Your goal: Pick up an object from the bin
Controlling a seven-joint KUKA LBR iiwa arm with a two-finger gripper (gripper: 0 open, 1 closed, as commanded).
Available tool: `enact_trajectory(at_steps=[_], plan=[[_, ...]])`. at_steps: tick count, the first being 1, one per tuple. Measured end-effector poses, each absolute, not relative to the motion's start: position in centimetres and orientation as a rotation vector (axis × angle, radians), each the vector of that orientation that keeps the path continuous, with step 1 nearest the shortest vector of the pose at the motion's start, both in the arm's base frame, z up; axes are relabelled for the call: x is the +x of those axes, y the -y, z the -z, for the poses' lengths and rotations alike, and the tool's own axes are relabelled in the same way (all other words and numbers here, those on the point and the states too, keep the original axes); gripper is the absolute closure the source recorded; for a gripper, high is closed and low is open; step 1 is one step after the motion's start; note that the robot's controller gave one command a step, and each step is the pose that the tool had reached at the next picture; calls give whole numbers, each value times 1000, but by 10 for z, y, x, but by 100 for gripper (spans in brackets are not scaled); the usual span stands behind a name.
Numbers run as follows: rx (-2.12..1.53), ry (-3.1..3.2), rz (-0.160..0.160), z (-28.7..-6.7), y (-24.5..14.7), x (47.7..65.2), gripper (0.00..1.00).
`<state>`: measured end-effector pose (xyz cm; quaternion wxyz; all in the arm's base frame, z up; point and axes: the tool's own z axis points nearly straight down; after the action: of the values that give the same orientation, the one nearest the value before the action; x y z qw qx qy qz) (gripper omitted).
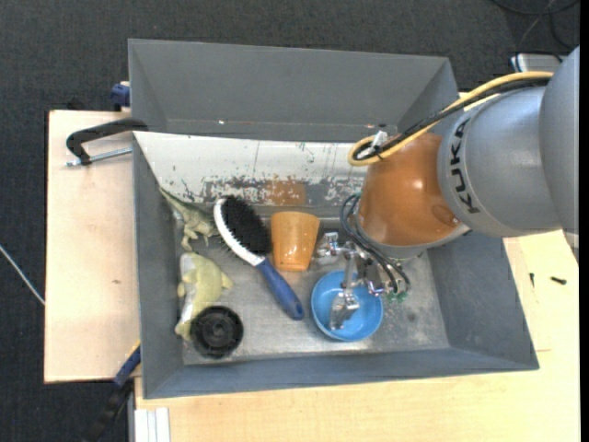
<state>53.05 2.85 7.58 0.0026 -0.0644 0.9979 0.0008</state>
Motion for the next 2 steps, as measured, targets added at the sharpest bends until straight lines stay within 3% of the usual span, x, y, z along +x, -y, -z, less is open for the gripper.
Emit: enact_trajectory(at_steps=[1,2], plan=[[-201,-3129,-3,-76,-29,532,0],[-201,-3127,2,-79,-28,533,100]])
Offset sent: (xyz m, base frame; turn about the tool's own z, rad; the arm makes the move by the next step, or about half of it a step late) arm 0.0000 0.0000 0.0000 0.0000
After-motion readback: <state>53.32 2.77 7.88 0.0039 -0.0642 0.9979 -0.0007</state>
